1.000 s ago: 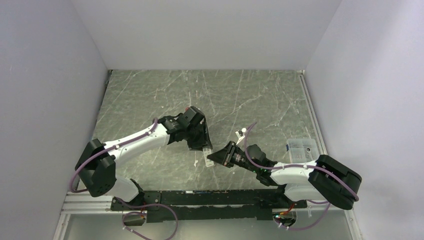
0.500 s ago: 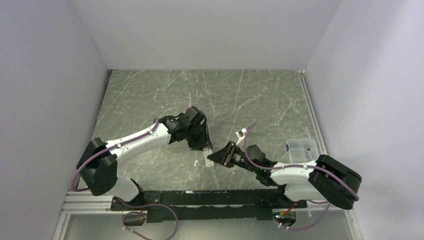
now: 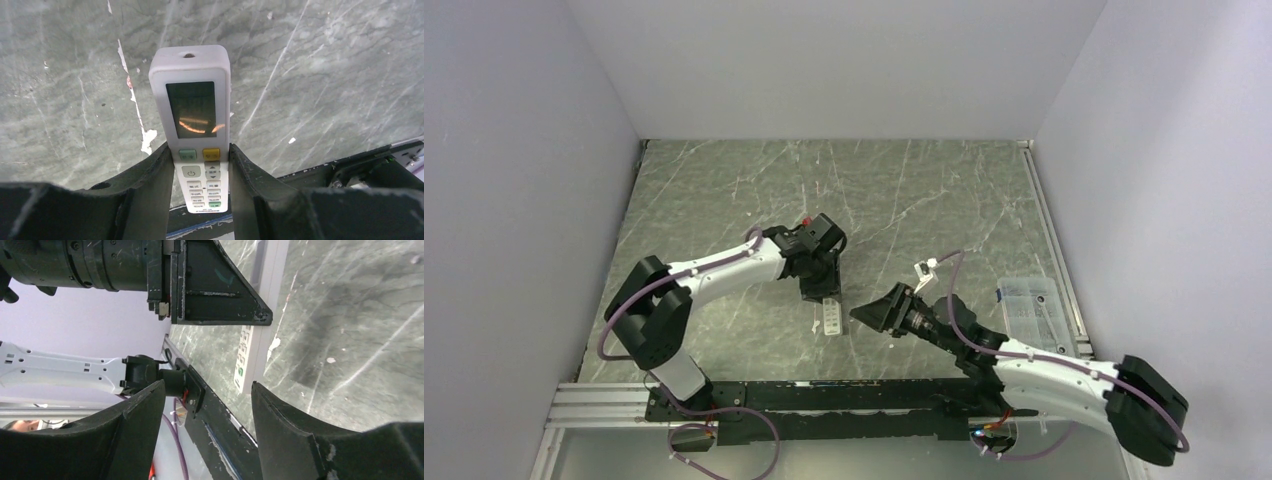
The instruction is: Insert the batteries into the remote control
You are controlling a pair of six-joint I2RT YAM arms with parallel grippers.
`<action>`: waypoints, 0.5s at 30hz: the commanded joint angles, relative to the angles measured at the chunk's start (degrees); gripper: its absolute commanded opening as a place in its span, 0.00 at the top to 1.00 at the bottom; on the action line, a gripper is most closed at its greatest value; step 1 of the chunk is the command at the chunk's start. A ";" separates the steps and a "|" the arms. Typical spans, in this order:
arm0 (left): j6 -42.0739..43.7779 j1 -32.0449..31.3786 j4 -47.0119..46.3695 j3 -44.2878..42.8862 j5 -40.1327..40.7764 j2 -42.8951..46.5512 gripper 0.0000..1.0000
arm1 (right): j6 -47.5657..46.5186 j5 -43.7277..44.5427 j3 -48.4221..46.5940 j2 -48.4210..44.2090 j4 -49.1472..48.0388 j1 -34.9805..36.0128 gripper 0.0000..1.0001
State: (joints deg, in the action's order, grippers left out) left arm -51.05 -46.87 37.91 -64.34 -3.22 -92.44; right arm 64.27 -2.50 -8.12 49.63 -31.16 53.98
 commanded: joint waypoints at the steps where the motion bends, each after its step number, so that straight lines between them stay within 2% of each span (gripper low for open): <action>1: 2.63 0.25 1.92 -3.74 3.06 -2.03 1.00 | -3.00 4.83 -0.01 -7.56 11.72 -0.09 0.34; 6: 3.79 0.38 2.89 -5.66 4.85 -5.51 1.00 | -4.02 7.07 -0.78 -13.15 19.89 -0.27 0.34; 15: 4.22 0.38 2.96 -7.66 4.98 -10.81 1.00 | -3.71 7.51 0.66 -16.60 22.57 -0.27 0.34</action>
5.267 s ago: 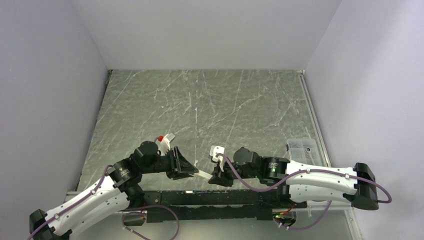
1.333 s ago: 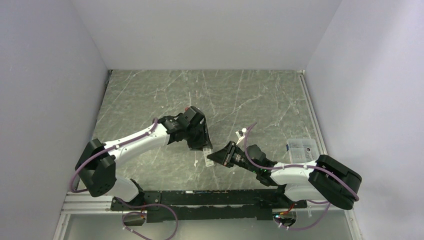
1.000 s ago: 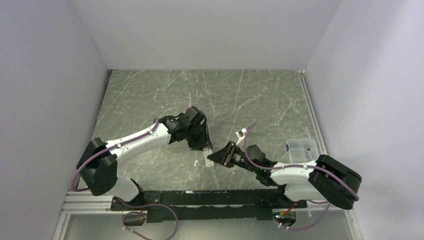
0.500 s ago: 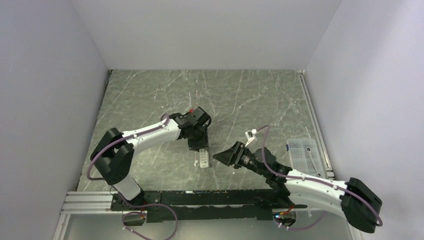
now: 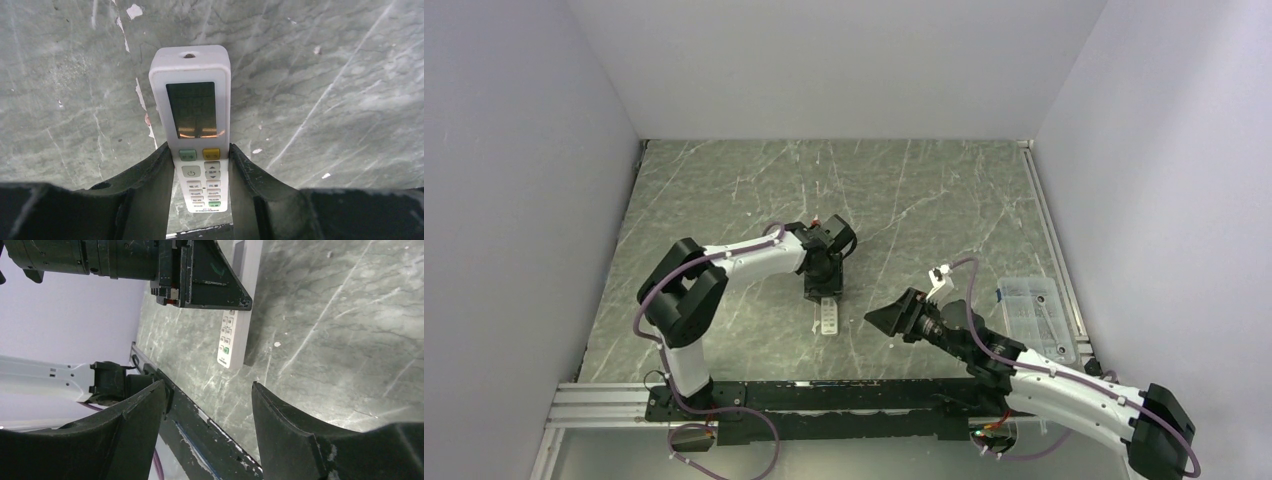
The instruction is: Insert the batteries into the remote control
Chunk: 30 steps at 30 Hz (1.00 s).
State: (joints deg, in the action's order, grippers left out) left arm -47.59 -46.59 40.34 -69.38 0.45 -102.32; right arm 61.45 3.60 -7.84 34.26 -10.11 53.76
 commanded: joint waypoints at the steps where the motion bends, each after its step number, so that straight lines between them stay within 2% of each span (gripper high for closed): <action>1: 0.75 0.09 0.53 -2.60 1.46 -1.29 0.99 | -0.89 1.49 0.43 -1.34 1.69 -0.06 0.34; 7: 0.75 0.09 0.60 -3.18 1.24 -2.84 0.88 | -0.32 1.50 0.71 -1.43 1.99 -0.06 0.32; 15: 1.01 0.09 1.71 -4.23 1.88 -3.50 0.59 | -0.57 2.56 0.33 -2.19 4.07 -0.06 0.29; 23: 1.25 0.10 2.20 -4.35 2.26 -2.47 0.43 | -2.76 4.25 -2.23 -3.91 8.71 -0.06 0.24; 27: 1.55 0.09 2.37 -4.20 2.53 -1.01 0.29 | -4.51 5.26 -4.29 -4.01 11.75 -0.06 0.22; 30: 2.02 0.09 2.81 -4.40 2.71 0.51 0.26 | -5.75 6.07 -5.72 -4.15 13.80 -0.06 0.22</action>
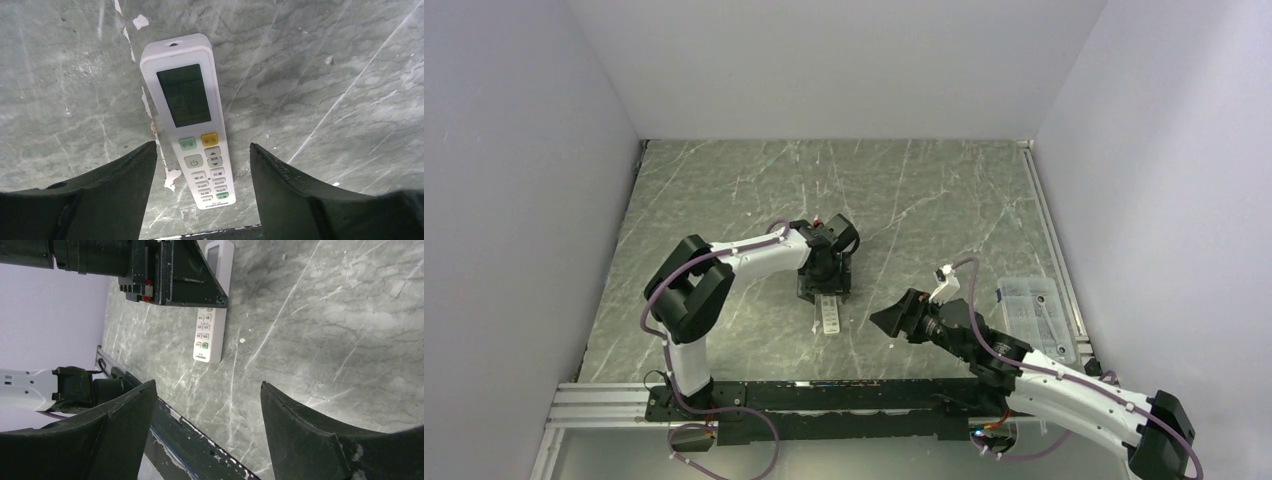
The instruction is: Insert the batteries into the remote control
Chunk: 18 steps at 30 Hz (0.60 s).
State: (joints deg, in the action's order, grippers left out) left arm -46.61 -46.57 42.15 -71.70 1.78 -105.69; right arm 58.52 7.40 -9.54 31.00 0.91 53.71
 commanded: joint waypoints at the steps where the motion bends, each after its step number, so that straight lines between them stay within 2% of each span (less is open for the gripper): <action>1: 1.26 0.07 1.07 -2.14 1.36 4.50 0.22 | -3.22 2.58 -4.55 -0.98 3.44 -0.03 0.22; 2: 1.47 0.07 1.14 -2.26 1.36 5.31 0.07 | -3.62 2.88 -5.11 -1.09 4.14 -0.06 0.22; 3: 1.68 0.07 1.36 -2.40 1.36 6.08 0.01 | -4.08 3.26 -5.61 -1.22 4.79 -0.07 0.22; 18: 7.51 0.07 3.88 0.11 4.18 23.27 0.00 | -14.64 15.22 -20.74 1.25 23.73 -0.10 0.07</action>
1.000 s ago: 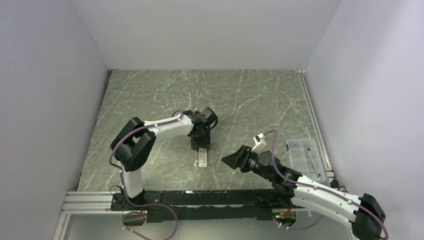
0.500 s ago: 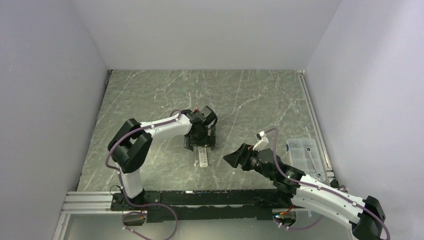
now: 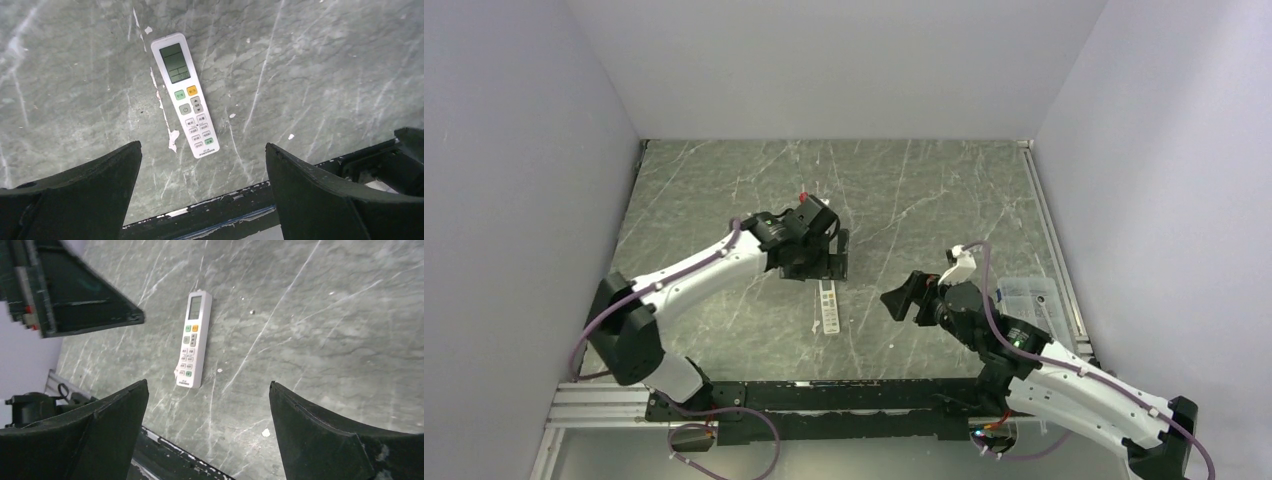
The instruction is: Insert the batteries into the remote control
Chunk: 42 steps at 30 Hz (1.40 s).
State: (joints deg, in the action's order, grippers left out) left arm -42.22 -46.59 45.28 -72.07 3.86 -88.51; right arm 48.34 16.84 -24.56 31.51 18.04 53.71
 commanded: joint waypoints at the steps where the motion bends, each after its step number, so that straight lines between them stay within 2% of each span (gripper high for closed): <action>1: 3.64 0.09 0.50 1.12 2.45 7.55 0.01 | -5.37 6.23 -6.97 0.90 7.78 -0.10 0.07; 7: 5.90 0.09 0.92 4.01 5.47 15.95 0.01 | -9.48 7.98 -11.86 0.05 12.48 -0.10 0.02; 17: 9.09 0.09 0.95 10.40 9.88 32.96 0.01 | -12.23 10.54 -15.02 -3.72 17.39 -0.10 0.01; 29: 11.44 0.09 2.69 16.52 10.54 50.93 0.00 | -19.18 8.70 -11.20 -17.70 15.10 -0.10 0.00; 35: 10.30 0.09 4.92 18.92 13.02 56.24 0.01 | -20.12 7.11 -10.68 -18.01 13.92 -0.01 0.00; 42: 14.96 0.04 0.26 21.77 4.39 59.41 0.01 | -20.47 5.15 -11.23 -15.15 14.19 -0.03 0.00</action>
State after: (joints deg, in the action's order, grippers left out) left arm -30.79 -46.59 48.97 -50.61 12.67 -29.91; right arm 29.32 23.49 -35.48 15.22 34.06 53.67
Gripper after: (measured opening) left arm 0.994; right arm 0.994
